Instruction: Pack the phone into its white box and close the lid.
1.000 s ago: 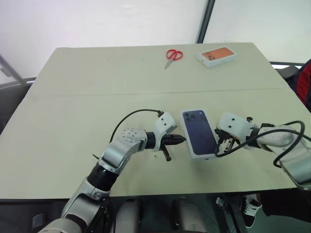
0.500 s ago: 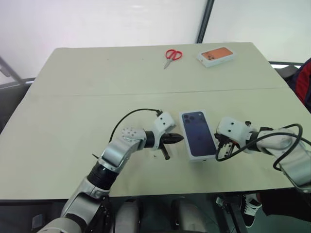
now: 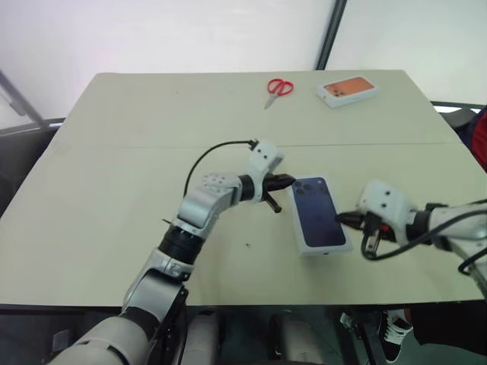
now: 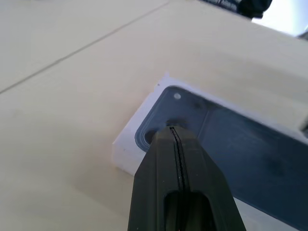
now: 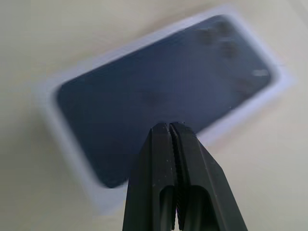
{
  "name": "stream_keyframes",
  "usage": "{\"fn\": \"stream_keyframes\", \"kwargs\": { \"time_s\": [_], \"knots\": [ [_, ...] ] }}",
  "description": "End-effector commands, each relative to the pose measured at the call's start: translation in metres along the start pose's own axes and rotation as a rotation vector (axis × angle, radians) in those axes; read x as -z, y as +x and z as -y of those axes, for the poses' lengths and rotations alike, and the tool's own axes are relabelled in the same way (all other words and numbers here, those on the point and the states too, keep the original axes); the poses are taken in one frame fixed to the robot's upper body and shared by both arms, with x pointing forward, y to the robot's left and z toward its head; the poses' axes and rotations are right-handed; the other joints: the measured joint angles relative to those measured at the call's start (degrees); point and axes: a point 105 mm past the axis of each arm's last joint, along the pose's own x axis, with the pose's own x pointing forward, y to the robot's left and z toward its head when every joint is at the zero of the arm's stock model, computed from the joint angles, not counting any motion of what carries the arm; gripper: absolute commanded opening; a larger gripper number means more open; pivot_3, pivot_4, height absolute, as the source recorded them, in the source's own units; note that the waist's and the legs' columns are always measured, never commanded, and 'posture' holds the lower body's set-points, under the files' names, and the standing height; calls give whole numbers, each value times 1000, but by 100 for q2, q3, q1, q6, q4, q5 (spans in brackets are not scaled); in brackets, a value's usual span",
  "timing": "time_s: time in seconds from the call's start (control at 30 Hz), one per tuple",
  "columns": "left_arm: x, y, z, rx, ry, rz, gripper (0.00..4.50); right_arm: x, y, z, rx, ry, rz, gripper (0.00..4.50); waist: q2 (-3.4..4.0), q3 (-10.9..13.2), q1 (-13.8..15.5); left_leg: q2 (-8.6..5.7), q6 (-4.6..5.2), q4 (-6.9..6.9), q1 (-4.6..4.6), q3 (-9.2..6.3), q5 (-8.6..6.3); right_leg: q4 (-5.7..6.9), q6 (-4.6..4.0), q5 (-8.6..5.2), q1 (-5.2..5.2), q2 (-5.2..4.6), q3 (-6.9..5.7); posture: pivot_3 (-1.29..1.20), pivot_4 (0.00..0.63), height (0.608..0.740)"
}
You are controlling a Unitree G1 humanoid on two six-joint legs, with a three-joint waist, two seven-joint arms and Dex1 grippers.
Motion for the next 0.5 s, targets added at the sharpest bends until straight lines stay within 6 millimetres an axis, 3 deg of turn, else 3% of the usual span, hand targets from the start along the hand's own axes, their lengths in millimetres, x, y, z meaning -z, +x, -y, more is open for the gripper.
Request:
{"fn": "stream_keyframes", "kwargs": {
  "time_s": [0.03,0.1,0.2,0.33,0.43,0.5],
  "knots": [
    [9,13,2,-3,70,-92,0,9,8,-8,14,-13,-42,94,-1,0,-16,-2,0,0,0,0,0,1,0,0,0,0,0,0,150,740],
    [24,16,2,0,91,-163,0,21,14,-12,20,-4,-88,94,-3,-2,-8,-2,0,0,7,-1,0,2,0,0,5,1,0,0,150,740],
    [30,14,0,0,93,-179,0,23,17,-15,27,-10,-95,94,-11,-11,-12,-1,5,-1,30,-3,-4,-5,4,-3,34,2,-2,0,150,740],
    [11,-2,-10,-50,73,-50,0,8,16,2,127,-8,-17,94,-16,-14,-42,12,10,-5,56,-2,-9,-9,6,-4,58,3,2,0,150,740],
    [-10,-33,-24,-117,74,113,0,-11,11,28,262,36,104,94,-10,-7,-107,18,9,-7,53,1,-8,-2,6,-4,44,6,9,0,150,740],
    [-16,-70,-40,-206,86,207,0,-22,5,54,386,81,191,94,-8,-6,-146,16,8,-10,45,1,-7,2,5,-4,33,4,10,0,150,740]
  ]
}}
